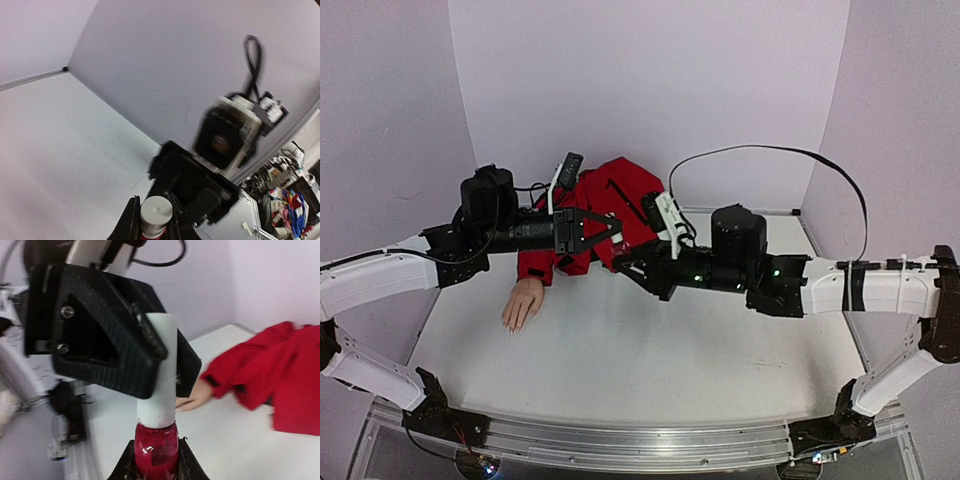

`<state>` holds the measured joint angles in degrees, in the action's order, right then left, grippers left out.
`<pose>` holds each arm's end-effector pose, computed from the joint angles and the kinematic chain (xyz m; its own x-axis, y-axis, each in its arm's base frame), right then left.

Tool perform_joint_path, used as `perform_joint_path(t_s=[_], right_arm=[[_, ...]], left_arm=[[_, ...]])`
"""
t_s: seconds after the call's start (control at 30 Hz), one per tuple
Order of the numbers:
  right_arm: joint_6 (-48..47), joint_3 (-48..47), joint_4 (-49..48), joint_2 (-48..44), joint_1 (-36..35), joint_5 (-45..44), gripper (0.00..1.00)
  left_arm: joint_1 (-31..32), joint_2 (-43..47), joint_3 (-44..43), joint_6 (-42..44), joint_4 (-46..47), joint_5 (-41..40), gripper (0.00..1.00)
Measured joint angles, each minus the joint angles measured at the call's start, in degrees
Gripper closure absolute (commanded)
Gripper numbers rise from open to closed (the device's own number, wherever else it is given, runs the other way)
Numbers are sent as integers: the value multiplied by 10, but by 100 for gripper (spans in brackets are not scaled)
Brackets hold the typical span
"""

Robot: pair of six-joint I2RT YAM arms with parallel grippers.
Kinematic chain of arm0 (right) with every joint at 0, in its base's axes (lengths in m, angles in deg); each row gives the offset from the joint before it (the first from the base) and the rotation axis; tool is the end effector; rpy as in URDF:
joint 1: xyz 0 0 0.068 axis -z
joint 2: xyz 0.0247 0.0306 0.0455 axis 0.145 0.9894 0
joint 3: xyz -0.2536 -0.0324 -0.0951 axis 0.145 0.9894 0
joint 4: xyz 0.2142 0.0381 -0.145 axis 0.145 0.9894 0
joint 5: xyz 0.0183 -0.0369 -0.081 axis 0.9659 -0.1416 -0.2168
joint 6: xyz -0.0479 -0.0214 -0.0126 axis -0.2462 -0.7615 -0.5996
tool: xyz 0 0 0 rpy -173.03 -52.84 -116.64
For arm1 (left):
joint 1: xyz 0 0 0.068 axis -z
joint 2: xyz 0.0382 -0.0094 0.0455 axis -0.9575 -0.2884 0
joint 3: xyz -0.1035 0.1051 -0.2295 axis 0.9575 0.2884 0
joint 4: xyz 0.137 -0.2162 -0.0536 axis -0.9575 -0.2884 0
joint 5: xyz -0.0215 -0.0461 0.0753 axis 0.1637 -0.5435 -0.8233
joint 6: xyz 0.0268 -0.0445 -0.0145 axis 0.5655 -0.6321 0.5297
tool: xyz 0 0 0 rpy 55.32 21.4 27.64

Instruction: Paint the nails

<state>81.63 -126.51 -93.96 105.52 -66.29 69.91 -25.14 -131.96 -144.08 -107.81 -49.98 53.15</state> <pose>0.1735 0.2976 0.3379 -0.0992 0.2331 -0.9674 -0.9671 0.2062 0.1489 0.1816 -0.2306 0.3573 -0.5165 -0.0469 -0.8550 0.8394 0.1698 -0.5164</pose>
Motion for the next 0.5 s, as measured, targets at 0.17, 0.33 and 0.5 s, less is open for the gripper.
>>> perform_joint_path(t_s=[0.17, 0.33, 0.5], right_arm=[[-127, -29, -22, 71, -106, -439, 100], [-183, -34, -29, 113, -107, -518, 100], [-172, -9, -16, 70, -61, -344, 100]], left_arm=[[-3, -18, -11, -1, -51, -96, 100], [-6, -59, -26, -17, -78, -129, 92], [-5, -50, -26, -31, -94, -110, 49]])
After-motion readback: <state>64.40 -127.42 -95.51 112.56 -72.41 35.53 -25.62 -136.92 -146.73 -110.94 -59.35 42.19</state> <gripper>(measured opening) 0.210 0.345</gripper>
